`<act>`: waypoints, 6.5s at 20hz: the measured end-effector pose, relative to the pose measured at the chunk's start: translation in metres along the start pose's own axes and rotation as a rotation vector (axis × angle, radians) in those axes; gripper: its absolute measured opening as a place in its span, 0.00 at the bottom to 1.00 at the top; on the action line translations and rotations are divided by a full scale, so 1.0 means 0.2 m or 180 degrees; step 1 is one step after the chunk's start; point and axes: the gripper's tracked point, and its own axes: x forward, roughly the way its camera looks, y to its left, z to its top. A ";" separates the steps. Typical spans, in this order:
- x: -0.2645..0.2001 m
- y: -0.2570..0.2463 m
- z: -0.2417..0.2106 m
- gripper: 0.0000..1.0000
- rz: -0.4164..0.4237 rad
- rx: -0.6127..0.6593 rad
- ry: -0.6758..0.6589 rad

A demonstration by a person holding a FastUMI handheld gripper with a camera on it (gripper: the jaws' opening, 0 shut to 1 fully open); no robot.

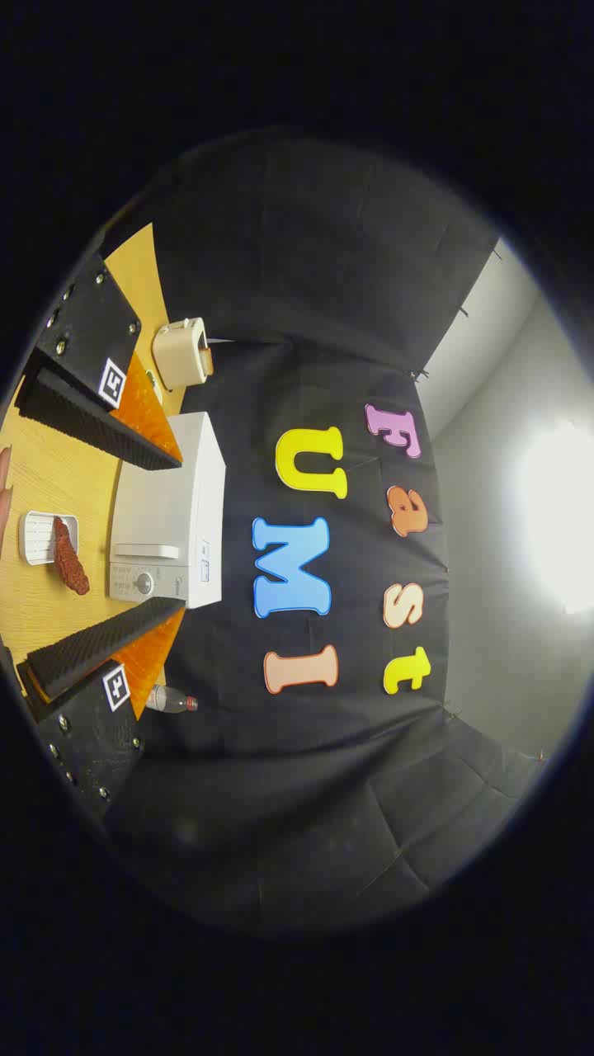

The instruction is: Open the microwave, put the food inside, and close the microwave door.

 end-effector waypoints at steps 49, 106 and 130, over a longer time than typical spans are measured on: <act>0.85 -0.05 -0.46 0.97 -0.0260 0.0088 0.0030; 0.62 0.57 -0.97 0.13 0.0375 0.0280 0.0385; 0.26 1.24 -1.02 0.12 0.1276 0.0508 0.0522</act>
